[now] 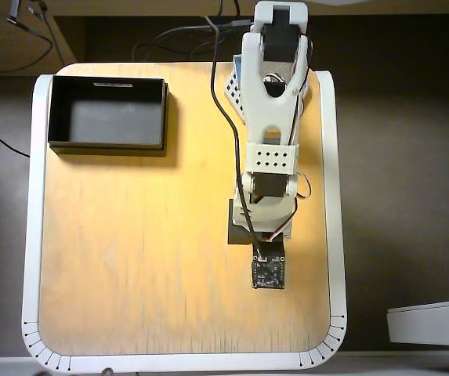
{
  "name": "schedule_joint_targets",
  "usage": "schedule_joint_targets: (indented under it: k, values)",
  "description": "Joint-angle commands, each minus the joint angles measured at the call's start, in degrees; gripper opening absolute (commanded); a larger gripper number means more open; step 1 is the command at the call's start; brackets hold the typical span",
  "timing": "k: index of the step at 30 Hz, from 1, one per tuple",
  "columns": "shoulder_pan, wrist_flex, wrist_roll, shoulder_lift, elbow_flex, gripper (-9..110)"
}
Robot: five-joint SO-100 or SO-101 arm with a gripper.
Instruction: Grasp a lego block and put it in the bin.
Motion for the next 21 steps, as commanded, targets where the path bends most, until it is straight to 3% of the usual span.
schedule_joint_targets:
  k: [1, 11, 21]
  values:
    - [4.0, -1.3, -0.4, 9.9, -7.1, 0]
    - [18.5, 0.6, -5.4, 23.1, -7.1, 0]
    - [38.1, 4.4, -0.3, 31.9, -7.3, 0]
